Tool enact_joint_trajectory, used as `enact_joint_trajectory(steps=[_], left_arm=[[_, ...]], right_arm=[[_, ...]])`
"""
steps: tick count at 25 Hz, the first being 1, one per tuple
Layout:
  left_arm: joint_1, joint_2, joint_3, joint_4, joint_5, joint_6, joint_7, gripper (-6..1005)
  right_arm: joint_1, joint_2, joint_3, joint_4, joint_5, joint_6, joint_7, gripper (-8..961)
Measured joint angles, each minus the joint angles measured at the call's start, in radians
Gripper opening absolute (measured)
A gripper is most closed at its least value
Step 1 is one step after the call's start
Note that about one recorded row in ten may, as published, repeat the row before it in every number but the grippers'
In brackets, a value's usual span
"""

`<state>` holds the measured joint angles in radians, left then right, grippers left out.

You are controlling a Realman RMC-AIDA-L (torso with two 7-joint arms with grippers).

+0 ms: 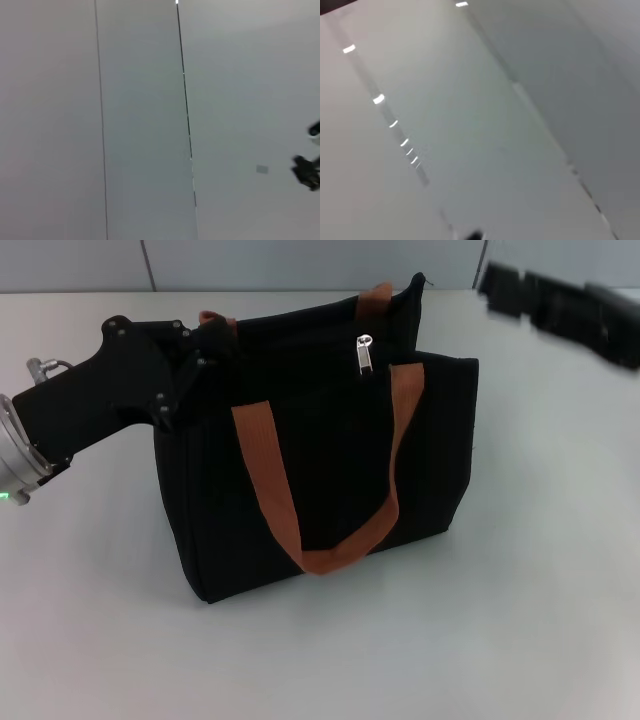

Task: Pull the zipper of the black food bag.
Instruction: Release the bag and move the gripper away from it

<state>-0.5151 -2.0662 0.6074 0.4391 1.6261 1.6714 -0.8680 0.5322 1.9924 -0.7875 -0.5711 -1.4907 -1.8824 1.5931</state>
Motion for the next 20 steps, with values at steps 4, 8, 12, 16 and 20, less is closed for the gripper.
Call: enact_joint_trajectory(steps=[4,8,12,16,20], left_arm=[[0.000,0.001,0.003,0.001,0.004,-0.025,-0.068,15],[0.005,0.014,0.007,0.007,0.009,-0.058,-0.177,16],[0.018,0.035,0.010,0.011,0.044,-0.053,-0.249,90],[0.032,0.073,0.015,0.027,0.099,-0.041,-0.347,204],[0.051,0.100,0.017,0.086,0.130,-0.017,-0.431,285]], right_arm=[[-0.032,0.008,-0.008,0.041,-0.118,-0.055,-0.250,523],[-0.051,0.040,-0.008,0.040,-0.243,-0.046,-0.381,613],[-0.053,0.063,-0.008,0.046,-0.325,-0.005,-0.442,661],[-0.053,0.072,-0.008,0.050,-0.364,0.026,-0.478,666],[-0.053,0.072,-0.008,0.052,-0.368,0.040,-0.492,670]])
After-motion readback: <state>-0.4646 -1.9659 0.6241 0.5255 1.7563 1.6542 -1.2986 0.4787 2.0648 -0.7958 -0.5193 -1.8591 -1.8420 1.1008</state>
